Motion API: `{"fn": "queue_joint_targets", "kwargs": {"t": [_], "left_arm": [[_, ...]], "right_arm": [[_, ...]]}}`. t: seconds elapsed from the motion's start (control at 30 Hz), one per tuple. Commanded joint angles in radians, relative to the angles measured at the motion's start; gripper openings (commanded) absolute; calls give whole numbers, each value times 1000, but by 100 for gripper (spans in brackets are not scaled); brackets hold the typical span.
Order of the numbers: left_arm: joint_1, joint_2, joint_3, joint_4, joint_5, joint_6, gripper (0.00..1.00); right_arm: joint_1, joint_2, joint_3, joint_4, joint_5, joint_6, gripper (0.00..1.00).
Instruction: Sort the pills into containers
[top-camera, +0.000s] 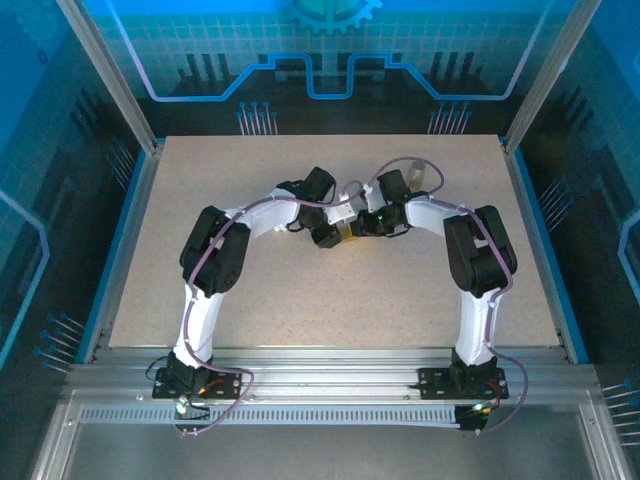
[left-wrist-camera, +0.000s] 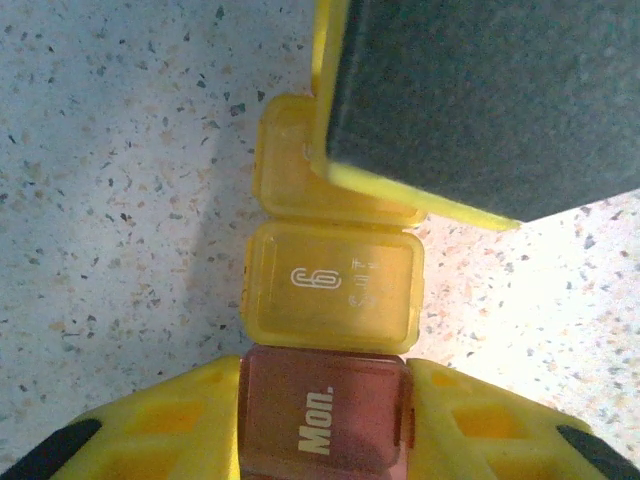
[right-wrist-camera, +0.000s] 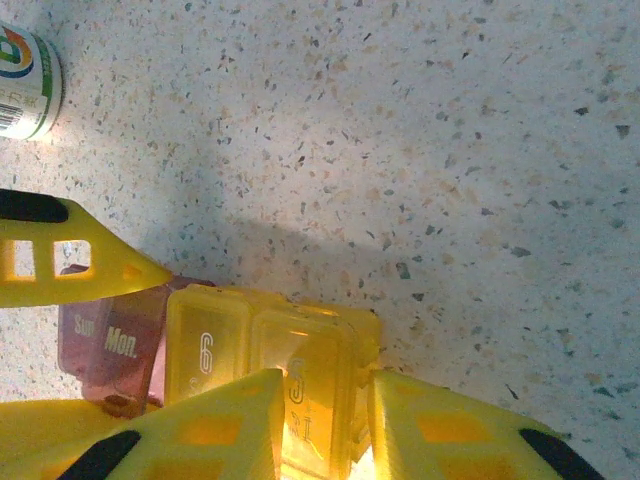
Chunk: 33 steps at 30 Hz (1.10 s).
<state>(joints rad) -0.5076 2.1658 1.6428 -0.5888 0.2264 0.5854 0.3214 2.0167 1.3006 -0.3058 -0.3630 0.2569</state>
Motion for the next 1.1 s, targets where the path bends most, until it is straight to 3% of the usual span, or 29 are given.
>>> {"fn": "queue_joint_targets", "kwargs": {"t": [0.0, 0.2, 0.33, 0.4, 0.8, 1.07], "left_arm": [[38, 12, 63, -64, 110, -81, 36], [84, 28, 106, -98, 148, -173, 31], [109, 35, 134, -110, 168, -231, 41], [108, 28, 122, -91, 126, -232, 51], [75, 69, 136, -66, -38, -266, 51], [49, 118, 181, -61, -76, -337, 49]], "right_arm": [[11, 72, -13, -108, 102, -26, 28], [11, 83, -5, -116, 112, -33, 28], [11, 85, -1, -121, 115, -38, 28], [11, 87, 1, -124, 114, -39, 28], [15, 81, 2, -122, 120, -26, 28], [-9, 40, -39, -66, 89, 24, 28]]}}
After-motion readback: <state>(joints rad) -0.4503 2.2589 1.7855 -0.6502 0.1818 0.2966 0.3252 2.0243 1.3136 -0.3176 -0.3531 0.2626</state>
